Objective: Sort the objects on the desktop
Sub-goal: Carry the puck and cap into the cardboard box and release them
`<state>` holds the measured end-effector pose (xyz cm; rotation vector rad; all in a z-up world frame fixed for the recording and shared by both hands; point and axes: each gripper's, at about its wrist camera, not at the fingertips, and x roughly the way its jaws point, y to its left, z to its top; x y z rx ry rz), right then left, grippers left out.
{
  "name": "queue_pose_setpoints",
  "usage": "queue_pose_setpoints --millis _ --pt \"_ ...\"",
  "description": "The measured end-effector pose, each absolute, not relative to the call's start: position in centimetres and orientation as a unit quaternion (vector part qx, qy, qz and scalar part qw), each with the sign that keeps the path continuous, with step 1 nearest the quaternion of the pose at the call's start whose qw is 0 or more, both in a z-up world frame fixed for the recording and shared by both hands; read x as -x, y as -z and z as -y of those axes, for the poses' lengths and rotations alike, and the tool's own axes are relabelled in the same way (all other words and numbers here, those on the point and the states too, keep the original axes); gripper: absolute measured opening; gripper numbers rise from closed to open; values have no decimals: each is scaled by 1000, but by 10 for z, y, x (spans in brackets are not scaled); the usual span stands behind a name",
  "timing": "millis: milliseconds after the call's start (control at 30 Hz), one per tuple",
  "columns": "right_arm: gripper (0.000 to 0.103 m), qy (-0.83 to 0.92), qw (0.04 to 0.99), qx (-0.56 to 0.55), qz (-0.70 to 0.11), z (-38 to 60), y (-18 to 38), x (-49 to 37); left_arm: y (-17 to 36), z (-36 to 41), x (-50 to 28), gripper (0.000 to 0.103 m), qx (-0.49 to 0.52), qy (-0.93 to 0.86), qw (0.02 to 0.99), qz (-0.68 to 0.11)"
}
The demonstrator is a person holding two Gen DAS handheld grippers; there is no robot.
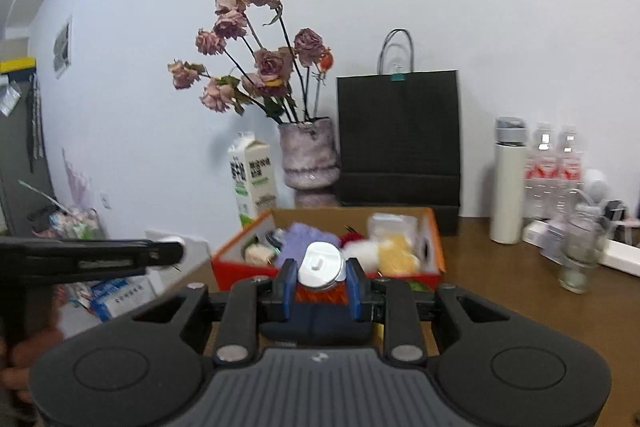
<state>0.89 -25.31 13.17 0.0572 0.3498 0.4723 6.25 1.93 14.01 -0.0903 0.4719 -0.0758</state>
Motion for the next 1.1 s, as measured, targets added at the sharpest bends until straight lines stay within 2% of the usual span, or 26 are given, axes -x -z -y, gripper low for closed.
queue_pose_setpoints --millis 167,367,467,533,567,600,667,700,767,800,867,967,1033,1100 --pt "24 -278 933 -52 -221 218 -137 -84 -129 -29 -154 40 45 50 954 -293" --pt "24 -280 886 -109 -354 176 -110 -202 -101 -26 -239 40 2 39 930 -367" --pt "24 -271 860 -129 -413 162 -85 -245 -83 -29 -258 40 -15 29 919 -393" --pt "24 -252 857 -104 -438 148 -70 -261 -75 -31 -259 41 -18 26 915 -402" --pt "25 -248 855 -90 -447 140 -63 -265 -70 -32 -259 42 -14 31 912 -408" --pt "27 -247 850 -85 -458 134 -56 -268 -66 -35 -260 51 -7 32 909 -415" --pt "28 -248 838 -87 -478 124 -42 -276 -65 -40 -258 50 5 29 911 -411" --pt "30 -248 833 -91 -486 123 -37 -279 -67 -41 -255 53 2 34 915 -403" --pt "37 -248 828 -111 -490 127 -33 -279 -75 -45 -243 70 0 43 923 -382" --pt "46 -251 829 -120 -485 131 -35 -278 -81 -47 -238 74 3 52 926 -373" --pt "57 -249 836 -135 -471 144 -45 -273 -93 -48 -228 79 -3 44 931 -362" --pt "60 -227 862 -123 -436 165 -70 -256 -104 -43 -210 86 -24 18 939 -342" --pt "67 -215 881 -109 -407 177 -85 -239 -106 -38 -197 86 -34 10 941 -336" --pt "74 -196 901 -86 -377 187 -95 -218 -105 -33 -183 93 -40 5 943 -331"
